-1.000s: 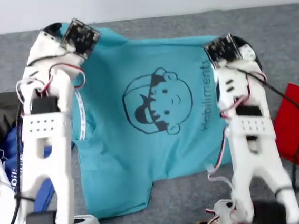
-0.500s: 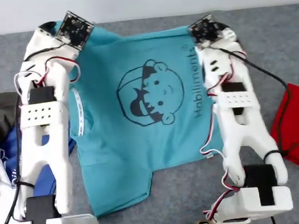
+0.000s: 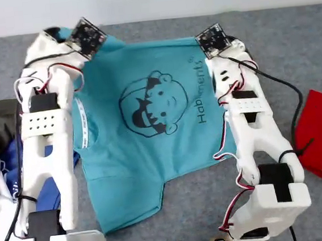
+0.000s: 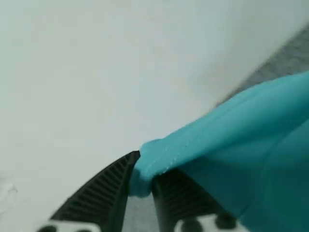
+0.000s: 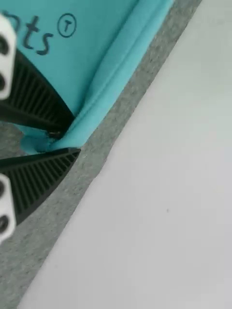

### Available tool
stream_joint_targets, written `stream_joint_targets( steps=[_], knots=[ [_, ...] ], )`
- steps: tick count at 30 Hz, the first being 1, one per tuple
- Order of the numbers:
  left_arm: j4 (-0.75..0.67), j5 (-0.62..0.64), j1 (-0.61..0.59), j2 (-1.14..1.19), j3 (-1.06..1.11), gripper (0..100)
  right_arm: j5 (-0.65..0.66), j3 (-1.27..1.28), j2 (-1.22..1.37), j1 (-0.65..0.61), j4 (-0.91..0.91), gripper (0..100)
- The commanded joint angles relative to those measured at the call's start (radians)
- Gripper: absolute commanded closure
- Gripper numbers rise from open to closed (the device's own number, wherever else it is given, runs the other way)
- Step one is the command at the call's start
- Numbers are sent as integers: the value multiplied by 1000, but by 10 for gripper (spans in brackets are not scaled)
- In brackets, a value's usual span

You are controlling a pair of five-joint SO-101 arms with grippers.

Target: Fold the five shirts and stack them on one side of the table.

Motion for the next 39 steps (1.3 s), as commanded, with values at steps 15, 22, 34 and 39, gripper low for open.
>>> stream_joint_targets(
  steps=[15,22,34,39],
  knots=[
    [965,-12,63,-132,-50,986,11,-51,-315,64,720,990],
    [1243,-12,83,-141,-50,986,11,-49,-351,64,946,990],
    [1151,120,97,-287,-47,986,8,-89,-367,64,820,990],
    [944,166,32,-325,-47,986,9,-78,-320,35,478,990]
  ],
)
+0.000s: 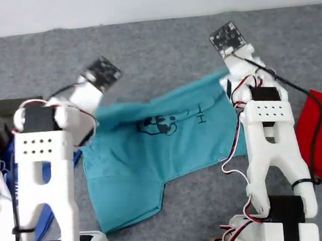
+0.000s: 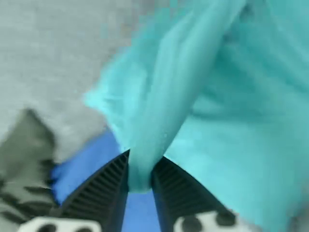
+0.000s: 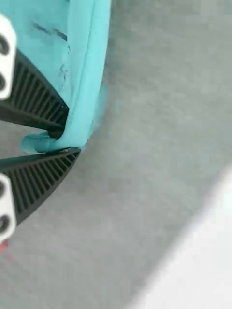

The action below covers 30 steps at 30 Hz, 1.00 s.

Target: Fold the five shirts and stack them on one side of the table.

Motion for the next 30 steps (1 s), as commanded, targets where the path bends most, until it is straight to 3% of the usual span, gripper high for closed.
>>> stream_joint_targets(
  steps=[1,4,7,11,16,21,30],
  knots=[
    [-164,21,-34,-64,-45,986,9,-78,2,-25,-286,990],
    [-278,21,-34,-97,-45,986,11,-83,91,-35,-522,990],
    [-313,21,-26,-115,-45,986,11,-81,166,-42,-638,990],
    [-221,-3,-5,-114,-41,986,11,-75,220,-42,-625,990],
    [-78,-155,17,-112,-44,985,11,-75,234,-44,-530,990],
    [-89,-229,-48,-110,-122,985,11,-77,237,-45,-521,990],
    [-287,-345,-138,-71,-177,985,11,-80,237,-45,-527,990]
  ],
)
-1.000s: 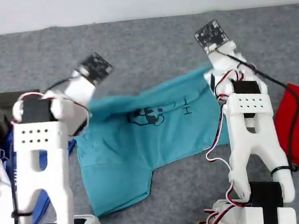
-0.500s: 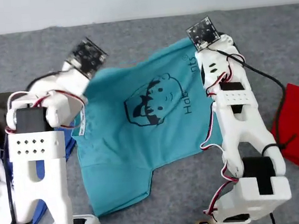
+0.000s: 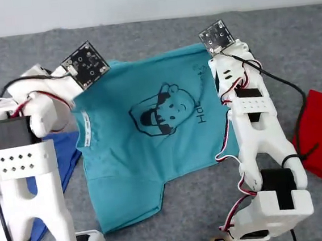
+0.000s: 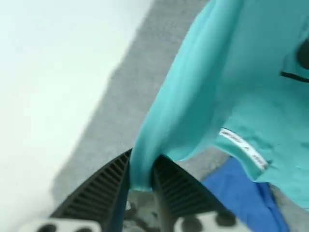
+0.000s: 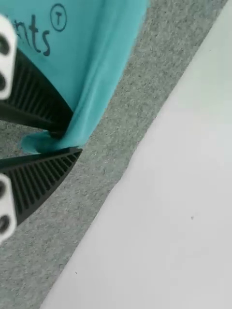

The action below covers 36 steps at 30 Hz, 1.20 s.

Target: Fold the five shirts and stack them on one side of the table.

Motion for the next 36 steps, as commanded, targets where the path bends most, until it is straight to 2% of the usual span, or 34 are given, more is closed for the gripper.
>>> stream_joint_targets(
  steps=[1,8,14,20,25,28,36],
  knots=[
    [-69,-20,-49,14,-51,985,11,-72,-8,-4,-4,990],
    [-84,-15,-103,98,-180,985,11,-75,-15,2,-8,990],
    [-106,-15,-98,161,-242,985,11,-75,-15,-1,-122,990],
    [-169,-25,-95,186,-245,985,135,-74,-5,-4,-193,990],
    [-60,-120,-55,206,-214,985,150,-69,-4,-4,-191,990],
    [15,-126,-48,256,-214,985,150,-66,-1,-2,-188,990],
    [26,-123,-71,390,-222,985,152,-74,90,-4,-196,990]
  ],
)
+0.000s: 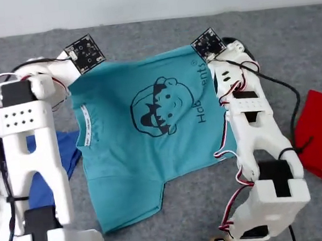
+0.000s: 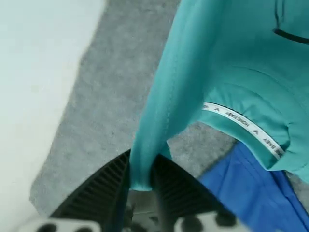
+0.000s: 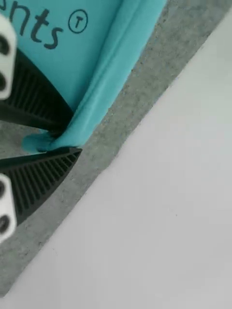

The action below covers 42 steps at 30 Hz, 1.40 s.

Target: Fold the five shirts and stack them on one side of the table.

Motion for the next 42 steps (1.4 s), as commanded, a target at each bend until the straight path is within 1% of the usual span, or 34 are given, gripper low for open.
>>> stream_joint_targets(
  steps=[1,5,12,17,25,27,33,37,42],
  knots=[
    [-3,-8,-21,0,-25,985,9,-74,-1,-7,-24,990],
    [-38,20,-54,-9,-54,985,9,-75,18,-31,-25,990],
    [-31,26,-66,-34,-140,985,9,-161,110,-64,-25,990],
    [-20,28,-37,-38,-130,985,9,-270,180,-45,-25,990],
    [-6,28,0,75,-127,985,9,-404,236,4,-18,990],
    [29,28,11,77,-131,985,14,-402,234,18,-16,990],
    [157,26,71,77,-133,985,166,-328,196,13,94,990],
    [259,25,91,72,-134,985,176,-222,127,-2,142,990],
    [436,23,110,8,-133,985,178,-29,-5,-22,154,990]
  ],
)
